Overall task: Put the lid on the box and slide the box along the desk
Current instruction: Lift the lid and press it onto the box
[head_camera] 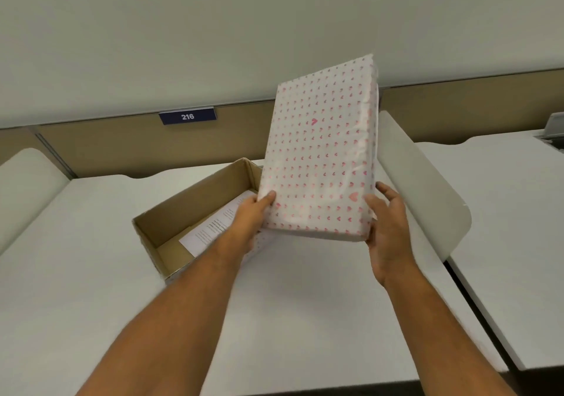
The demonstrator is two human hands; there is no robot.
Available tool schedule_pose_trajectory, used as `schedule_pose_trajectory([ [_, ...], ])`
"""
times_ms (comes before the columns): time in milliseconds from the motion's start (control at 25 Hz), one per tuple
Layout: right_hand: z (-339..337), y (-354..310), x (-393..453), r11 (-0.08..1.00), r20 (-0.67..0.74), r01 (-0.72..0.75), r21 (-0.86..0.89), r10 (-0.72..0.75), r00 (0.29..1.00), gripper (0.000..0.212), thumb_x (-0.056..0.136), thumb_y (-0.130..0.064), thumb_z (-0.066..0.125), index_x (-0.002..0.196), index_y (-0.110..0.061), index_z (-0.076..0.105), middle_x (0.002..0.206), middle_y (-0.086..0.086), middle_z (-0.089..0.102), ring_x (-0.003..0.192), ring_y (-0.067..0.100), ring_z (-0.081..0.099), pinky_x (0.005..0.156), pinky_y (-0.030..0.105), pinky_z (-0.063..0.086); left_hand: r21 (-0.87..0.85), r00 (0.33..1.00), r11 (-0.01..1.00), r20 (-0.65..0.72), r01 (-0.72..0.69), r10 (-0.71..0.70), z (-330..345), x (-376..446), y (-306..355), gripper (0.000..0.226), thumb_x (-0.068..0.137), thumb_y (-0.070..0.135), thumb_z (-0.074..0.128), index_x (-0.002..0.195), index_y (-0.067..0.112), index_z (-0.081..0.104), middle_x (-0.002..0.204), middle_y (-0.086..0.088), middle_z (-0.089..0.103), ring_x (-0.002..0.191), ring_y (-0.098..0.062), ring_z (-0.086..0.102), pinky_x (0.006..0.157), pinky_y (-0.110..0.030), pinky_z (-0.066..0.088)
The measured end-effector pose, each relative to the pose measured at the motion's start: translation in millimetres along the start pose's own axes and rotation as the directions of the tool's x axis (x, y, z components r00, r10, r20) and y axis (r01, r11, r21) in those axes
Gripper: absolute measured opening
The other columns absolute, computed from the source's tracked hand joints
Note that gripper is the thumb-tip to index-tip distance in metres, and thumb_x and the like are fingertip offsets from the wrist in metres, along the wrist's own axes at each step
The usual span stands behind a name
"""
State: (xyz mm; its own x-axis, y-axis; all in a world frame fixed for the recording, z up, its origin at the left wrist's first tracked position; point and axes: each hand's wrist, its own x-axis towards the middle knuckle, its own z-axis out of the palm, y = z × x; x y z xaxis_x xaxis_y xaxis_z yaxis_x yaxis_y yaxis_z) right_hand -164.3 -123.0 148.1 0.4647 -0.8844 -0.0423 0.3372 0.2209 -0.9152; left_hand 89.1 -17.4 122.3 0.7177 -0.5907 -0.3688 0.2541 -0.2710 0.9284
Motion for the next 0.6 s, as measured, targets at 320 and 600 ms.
schedule_pose_trajectory([
  [320,122.9,108.5,-6.9,0.882,0.111,-0.155,-0.445,0.226,0.968,0.049,0.078,-0.042,0.095,0.108,-0.021,0.062,0.108,0.002,0.075,0.099,0.022,0.075,0.069,0.029,0.056,0.427,0.974,0.897,-0.127,-0.114,0.185,-194.6,19.4,41.9,0.055,0.094,0.045,0.074,0.137,0.012,0.065,0.133,-0.006,0.068,0.112,-0.025,0.066,0.089,-0.037,0.055],
  [600,211.4,181.1,-41.3,0.806,0.072,-0.285,-0.519,0.373,0.925,0.054,0.066,-0.054,0.1,0.093,-0.017,0.072,0.086,-0.005,0.076,0.074,0.007,0.072,0.056,0.016,0.054,0.571,0.992,0.818,-0.046,-0.069,0.116,-299.0,75.7,45.2,0.065,0.092,0.04,0.079,0.146,0.01,0.06,0.141,-0.012,0.065,0.124,-0.035,0.064,0.112,-0.053,0.051],
])
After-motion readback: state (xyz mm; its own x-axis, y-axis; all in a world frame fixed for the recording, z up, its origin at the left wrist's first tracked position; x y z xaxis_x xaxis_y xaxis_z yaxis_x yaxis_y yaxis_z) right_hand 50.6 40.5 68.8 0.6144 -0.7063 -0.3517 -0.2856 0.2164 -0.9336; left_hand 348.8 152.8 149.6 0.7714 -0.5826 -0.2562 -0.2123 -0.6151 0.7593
